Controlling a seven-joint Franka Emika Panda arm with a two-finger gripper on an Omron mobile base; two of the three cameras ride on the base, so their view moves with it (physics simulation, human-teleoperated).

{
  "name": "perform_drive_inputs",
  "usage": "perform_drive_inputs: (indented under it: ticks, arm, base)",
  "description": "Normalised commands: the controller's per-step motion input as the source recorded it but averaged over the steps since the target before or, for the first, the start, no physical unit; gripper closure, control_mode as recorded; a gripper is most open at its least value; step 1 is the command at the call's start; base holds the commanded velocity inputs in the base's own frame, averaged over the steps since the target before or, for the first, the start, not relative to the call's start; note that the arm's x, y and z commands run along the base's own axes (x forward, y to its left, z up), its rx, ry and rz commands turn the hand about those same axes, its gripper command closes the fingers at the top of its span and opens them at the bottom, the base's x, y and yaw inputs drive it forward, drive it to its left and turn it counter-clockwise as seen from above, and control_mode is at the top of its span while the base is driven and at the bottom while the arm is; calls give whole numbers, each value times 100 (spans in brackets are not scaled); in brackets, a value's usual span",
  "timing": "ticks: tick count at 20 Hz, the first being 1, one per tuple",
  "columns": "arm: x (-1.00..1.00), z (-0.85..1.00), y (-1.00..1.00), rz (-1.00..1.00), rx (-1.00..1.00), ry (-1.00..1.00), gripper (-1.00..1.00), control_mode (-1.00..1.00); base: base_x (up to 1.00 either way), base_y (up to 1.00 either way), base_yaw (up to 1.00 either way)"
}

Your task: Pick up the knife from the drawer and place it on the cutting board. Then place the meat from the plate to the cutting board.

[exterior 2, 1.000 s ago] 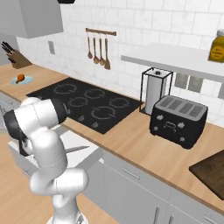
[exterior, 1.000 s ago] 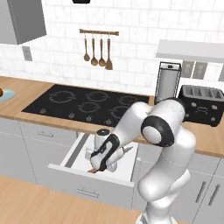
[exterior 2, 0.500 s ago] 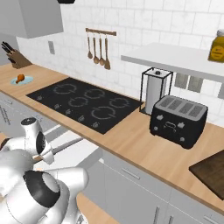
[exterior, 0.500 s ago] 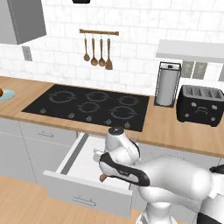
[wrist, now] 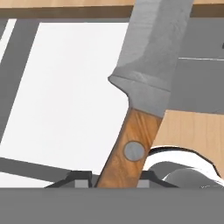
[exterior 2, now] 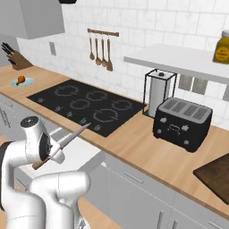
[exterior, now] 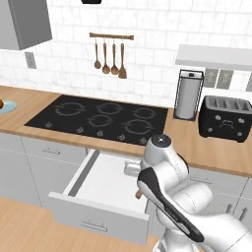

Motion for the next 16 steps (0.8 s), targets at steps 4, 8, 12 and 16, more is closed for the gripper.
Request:
perform_drive_inputs:
  ticks: [4, 8, 12, 16]
  arm:
    - [30, 100, -70, 3, -2, 0, 100, -100]
    - [8, 100, -53, 3, 0, 0, 100, -100]
    - [0, 73, -85, 0, 0, 0, 100, -100]
    - [0, 9, -100, -12, 0, 0, 100, -100]
  base:
    - [0, 0, 0]
    - [0, 0, 0]
    - [0, 0, 0]
    - [0, 0, 0]
